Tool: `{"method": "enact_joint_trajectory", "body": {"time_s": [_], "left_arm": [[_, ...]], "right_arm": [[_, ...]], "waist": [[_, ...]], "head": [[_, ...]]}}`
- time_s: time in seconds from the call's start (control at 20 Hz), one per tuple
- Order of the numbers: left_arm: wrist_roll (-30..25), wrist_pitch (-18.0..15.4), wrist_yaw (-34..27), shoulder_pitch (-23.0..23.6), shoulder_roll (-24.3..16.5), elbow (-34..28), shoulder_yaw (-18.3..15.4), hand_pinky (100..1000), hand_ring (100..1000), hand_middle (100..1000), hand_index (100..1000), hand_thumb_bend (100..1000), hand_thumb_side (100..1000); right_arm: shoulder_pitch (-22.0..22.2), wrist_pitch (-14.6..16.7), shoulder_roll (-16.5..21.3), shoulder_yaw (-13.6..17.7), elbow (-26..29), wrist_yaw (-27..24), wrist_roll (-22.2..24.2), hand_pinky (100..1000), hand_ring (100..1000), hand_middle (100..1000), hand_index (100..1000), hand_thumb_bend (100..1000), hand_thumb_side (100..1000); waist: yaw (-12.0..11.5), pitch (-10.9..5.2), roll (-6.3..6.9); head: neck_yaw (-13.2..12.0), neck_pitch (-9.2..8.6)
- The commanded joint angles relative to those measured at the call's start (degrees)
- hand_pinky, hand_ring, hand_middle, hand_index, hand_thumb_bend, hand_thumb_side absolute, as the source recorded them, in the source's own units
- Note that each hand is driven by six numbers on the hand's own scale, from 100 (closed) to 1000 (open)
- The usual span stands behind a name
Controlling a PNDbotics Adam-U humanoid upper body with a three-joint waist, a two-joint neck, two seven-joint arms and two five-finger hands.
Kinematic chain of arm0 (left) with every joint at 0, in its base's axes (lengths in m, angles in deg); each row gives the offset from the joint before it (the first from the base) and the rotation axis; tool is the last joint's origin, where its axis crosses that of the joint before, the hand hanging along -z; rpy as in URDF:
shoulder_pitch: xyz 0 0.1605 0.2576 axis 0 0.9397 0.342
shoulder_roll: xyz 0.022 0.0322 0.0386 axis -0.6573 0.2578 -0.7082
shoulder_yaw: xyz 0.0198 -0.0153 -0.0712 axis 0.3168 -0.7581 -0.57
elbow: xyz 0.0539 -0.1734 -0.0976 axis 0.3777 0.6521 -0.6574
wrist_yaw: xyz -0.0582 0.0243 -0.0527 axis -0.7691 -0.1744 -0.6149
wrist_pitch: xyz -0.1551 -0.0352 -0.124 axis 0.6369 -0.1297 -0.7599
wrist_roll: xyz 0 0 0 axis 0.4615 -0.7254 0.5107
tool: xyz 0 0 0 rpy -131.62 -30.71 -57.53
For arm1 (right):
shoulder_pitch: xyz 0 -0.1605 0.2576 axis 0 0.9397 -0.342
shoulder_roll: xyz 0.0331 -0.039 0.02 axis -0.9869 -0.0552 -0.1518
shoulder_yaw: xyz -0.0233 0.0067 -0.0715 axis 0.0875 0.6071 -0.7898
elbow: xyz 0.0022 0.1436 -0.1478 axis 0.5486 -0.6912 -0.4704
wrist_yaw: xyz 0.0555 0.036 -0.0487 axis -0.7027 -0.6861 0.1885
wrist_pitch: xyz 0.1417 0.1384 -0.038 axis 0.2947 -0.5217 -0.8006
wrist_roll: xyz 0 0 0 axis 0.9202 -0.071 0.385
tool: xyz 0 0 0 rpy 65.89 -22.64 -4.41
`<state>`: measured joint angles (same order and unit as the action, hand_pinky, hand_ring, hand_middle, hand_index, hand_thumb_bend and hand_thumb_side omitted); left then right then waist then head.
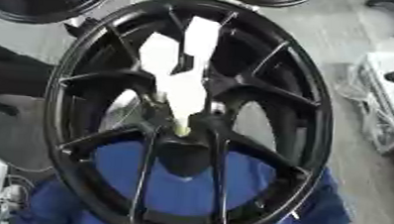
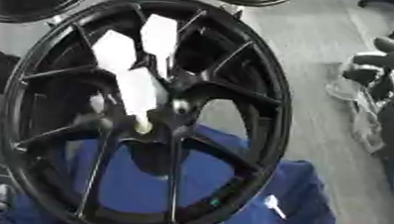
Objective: Pull the pin out of the wheel hub.
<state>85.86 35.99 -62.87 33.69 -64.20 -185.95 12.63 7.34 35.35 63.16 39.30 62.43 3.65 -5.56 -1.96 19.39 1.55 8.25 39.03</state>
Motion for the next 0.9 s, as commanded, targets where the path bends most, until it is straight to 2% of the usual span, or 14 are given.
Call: {"method": "enact_joint_trajectory", "body": {"time_s": [0.05, 0.25, 0.45, 0.7, 0.9], "left_arm": [[-0.21, -0.08, 0.18, -0.56, -0.74, -0.59, -0.26, 821, 745, 839, 798, 946, 344], [-0.23, -0.13, 0.32, -0.41, -1.67, -0.55, -0.27, 821, 740, 832, 797, 945, 345], [-0.58, -0.63, 0.54, -1.34, -6.83, -0.72, 0.22, 820, 737, 826, 798, 934, 362], [-4.47, -1.83, 0.06, -6.09, -21.65, 0.22, 3.18, 821, 743, 826, 812, 908, 381], [-13.24, -1.99, -2.62, -13.09, -34.67, 3.26, 7.75, 820, 750, 826, 824, 892, 374]], "right_arm": [[0.02, 0.34, 1.36, 0.49, 0.98, 0.32, -0.06, 868, 664, 673, 872, 100, 695], [0.29, 0.50, 1.48, 0.41, 0.98, 0.43, 0.02, 868, 664, 673, 871, 100, 695], [0.65, 0.91, 1.69, 0.40, 0.98, 0.57, 0.12, 868, 663, 673, 871, 100, 695], [1.94, 1.65, 2.07, 0.38, 0.98, 1.02, 0.17, 868, 662, 671, 870, 100, 697], [3.42, 2.35, 2.26, 0.43, 0.98, 1.69, 0.06, 868, 661, 670, 869, 100, 701]], "waist": [[-0.15, -1.25, -0.24], [-0.38, -1.31, -0.34], [-0.38, -1.31, -0.23], [-0.08, -1.56, -0.21], [0.17, -1.90, -0.18]], "head": [[0.14, -1.03], [0.16, -1.22], [0.60, -1.21], [1.48, -1.09], [1.70, -0.82]]}}
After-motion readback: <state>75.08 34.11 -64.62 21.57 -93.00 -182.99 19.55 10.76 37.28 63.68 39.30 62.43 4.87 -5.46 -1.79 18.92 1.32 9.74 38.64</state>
